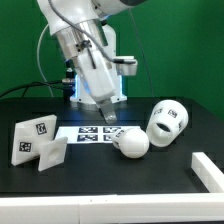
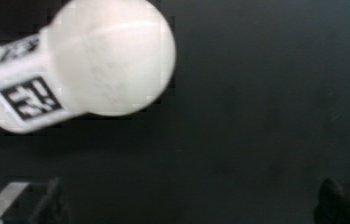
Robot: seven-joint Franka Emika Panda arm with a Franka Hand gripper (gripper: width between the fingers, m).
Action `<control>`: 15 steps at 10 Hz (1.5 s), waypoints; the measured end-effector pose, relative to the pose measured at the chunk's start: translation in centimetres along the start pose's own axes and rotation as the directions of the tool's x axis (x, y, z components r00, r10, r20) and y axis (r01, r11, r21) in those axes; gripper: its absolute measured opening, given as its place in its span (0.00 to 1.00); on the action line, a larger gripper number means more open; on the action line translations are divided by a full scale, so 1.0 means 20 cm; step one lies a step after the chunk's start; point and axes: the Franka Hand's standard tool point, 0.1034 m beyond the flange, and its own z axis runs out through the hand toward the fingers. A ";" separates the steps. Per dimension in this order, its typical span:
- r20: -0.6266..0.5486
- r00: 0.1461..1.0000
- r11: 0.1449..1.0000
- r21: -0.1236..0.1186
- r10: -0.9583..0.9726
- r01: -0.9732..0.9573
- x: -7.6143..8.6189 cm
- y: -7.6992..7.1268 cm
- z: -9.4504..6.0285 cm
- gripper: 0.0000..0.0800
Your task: Assemble lamp
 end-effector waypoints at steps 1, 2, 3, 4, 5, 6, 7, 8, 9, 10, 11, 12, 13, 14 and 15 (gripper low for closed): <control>-0.005 0.997 0.997 -0.017 -0.080 0.080 -0.05 -0.02 0.01 0.87; -0.004 0.986 0.986 -0.018 -0.167 0.167 -0.04 -0.01 0.01 0.87; -0.005 0.982 0.982 -0.018 -0.189 0.189 -0.03 -0.01 0.01 0.87; -0.004 0.960 0.959 -0.021 -0.281 0.281 -0.03 -0.01 0.01 0.87; -0.003 0.936 0.936 -0.021 -0.352 0.352 -0.02 -0.01 0.01 0.87; 0.048 0.864 0.861 -0.066 -0.502 0.504 0.00 -0.01 -0.02 0.87; 0.087 0.767 0.761 -0.098 -0.635 0.641 0.05 -0.09 -0.08 0.87; 0.115 0.674 0.666 -0.105 -0.729 0.738 0.06 -0.17 -0.10 0.87; 0.143 0.557 0.546 -0.110 -0.818 0.831 0.06 -0.23 -0.07 0.87; 0.167 0.476 0.465 -0.101 -0.864 0.879 0.02 -0.23 -0.03 0.87; 0.171 0.417 0.407 -0.089 -0.893 0.909 0.03 -0.23 -0.04 0.87; 0.175 0.368 0.360 -0.080 -0.913 0.930 0.04 -0.22 -0.04 0.87; 0.180 0.308 0.301 -0.069 -0.934 0.951 0.04 -0.22 -0.04 0.87; 0.200 0.177 0.166 -0.067 -0.964 0.984 0.09 -0.21 -0.05 0.87; 0.230 0.046 0.026 -0.091 -0.972 0.996 0.18 -0.19 -0.08 0.87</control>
Offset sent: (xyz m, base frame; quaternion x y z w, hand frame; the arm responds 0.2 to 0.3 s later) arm 0.0000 0.0000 0.0000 0.0000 0.0000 -0.1938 0.9810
